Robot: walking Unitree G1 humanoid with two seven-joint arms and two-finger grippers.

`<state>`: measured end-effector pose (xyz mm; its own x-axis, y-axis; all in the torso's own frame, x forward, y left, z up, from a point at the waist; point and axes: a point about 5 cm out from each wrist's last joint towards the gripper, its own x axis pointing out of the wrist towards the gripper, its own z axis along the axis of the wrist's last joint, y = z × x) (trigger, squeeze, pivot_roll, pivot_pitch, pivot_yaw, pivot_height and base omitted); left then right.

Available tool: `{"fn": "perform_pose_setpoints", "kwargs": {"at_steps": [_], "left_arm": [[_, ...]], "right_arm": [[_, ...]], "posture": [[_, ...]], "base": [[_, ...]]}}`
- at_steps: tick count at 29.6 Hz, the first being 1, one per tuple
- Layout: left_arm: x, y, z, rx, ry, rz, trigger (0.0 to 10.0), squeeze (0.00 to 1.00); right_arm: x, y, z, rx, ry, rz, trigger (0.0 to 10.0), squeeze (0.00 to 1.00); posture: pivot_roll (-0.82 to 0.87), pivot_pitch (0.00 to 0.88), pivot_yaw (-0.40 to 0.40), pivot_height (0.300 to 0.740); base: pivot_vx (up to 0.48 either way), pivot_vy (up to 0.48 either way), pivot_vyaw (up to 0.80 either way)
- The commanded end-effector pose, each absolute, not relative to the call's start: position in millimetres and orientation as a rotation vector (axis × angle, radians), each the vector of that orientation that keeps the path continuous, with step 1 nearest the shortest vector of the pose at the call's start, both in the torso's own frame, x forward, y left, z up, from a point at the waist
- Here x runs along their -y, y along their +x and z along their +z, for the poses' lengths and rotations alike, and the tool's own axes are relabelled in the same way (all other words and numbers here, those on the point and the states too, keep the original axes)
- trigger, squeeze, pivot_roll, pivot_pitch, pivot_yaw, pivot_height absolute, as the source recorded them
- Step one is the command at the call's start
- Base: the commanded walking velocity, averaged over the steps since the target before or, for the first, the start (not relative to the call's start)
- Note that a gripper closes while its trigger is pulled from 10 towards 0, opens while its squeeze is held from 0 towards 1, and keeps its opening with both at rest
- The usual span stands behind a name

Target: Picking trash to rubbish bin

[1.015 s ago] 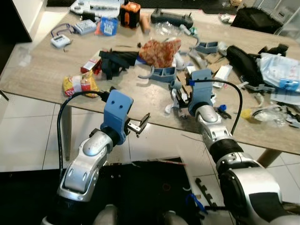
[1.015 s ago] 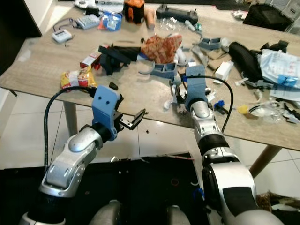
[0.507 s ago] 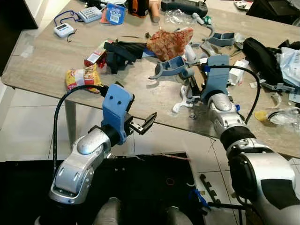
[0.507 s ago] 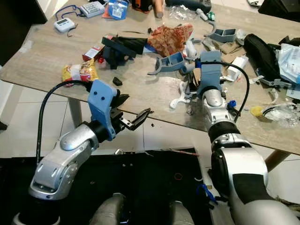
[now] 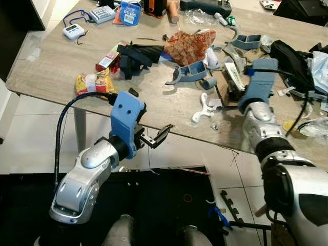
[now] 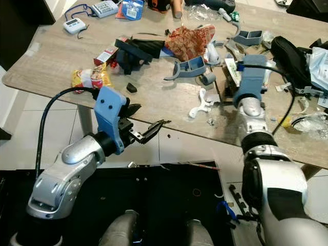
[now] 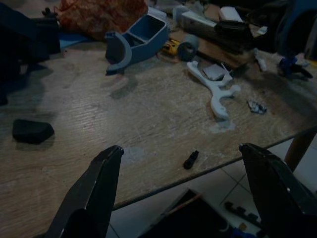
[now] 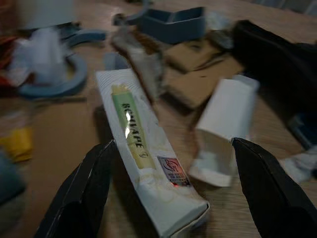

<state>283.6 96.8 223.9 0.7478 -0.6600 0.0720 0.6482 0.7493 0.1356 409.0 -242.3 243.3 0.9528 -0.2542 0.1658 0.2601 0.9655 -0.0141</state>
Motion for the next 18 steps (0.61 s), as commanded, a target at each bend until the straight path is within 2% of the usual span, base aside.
{"fn": "perform_pose_setpoints", "kwargs": {"at_steps": [1,7,17,18], "left_arm": [[-94.6,278.7,221.5,0.104,0.114,-0.748,10.0,0.0],[-97.0,282.6,221.2,0.098,0.128,-0.731,10.0,0.0],[-100.2,284.7,222.8,0.102,0.137,-0.708,10.0,0.0],[-100.6,284.6,223.0,0.102,0.138,-0.706,10.0,0.0]], "right_arm": [[248.9,406.5,233.0,0.125,-0.002,-0.271,10.0,0.0],[241.1,407.0,212.4,0.006,0.062,-0.178,10.0,0.0],[232.6,407.3,204.3,-0.029,0.047,-0.112,10.0,0.0],[232.7,407.3,204.3,-0.027,0.045,-0.112,7.5,0.0]], "posture": [[0.33,0.377,-0.022,0.74],[0.33,0.372,-0.023,0.74],[0.34,0.36,-0.025,0.74],[0.34,0.36,-0.025,0.74]], "base": [[0.0,0.0,0.0],[0.0,0.0,0.0],[0.0,0.0,0.0],[0.0,0.0,0.0]]}}
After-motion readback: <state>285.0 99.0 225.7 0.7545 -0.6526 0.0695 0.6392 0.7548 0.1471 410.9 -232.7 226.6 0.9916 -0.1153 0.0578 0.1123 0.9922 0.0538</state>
